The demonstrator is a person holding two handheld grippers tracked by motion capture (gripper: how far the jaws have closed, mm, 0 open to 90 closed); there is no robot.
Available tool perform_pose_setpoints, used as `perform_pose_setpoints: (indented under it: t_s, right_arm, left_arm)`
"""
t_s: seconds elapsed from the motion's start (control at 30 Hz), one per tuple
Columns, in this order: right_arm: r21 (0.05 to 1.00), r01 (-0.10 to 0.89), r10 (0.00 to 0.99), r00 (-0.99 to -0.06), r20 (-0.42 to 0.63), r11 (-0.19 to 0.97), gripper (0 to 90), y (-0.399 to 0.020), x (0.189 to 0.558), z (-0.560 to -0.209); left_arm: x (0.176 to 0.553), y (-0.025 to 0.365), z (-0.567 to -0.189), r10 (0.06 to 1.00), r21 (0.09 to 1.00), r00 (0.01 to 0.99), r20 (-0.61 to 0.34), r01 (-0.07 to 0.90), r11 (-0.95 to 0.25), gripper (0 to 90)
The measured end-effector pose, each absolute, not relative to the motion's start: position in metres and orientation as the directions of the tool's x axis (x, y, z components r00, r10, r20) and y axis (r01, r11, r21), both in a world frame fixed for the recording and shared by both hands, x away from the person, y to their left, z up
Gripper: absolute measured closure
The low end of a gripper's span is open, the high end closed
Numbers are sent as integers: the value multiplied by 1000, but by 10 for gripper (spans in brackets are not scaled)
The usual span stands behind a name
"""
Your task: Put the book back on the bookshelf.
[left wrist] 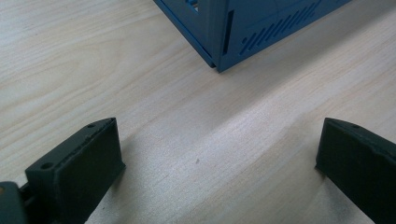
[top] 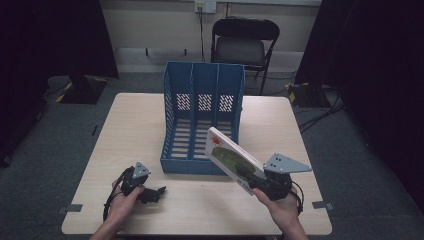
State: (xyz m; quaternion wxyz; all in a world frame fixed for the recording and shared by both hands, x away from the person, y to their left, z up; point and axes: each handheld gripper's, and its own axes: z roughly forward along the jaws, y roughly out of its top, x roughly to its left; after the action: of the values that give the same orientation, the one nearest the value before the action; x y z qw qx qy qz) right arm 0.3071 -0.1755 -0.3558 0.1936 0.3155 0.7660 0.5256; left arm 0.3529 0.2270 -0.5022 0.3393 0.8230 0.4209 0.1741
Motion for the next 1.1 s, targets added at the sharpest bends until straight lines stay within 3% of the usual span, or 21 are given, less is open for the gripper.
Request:
perform_pose_setpoints:
  t_s: [0.57, 1.1]
  right_arm:
    - [912, 382, 843, -532, 84, 151, 765, -178, 344, -359]
    - [897, 432, 908, -407, 99, 96, 765, -155, 392, -364]
  left_arm:
    - [353, 227, -502, 810, 705, 587, 2, 574, -417, 0]
    - [353, 227, -502, 807, 700, 591, 8, 573, -426, 0]
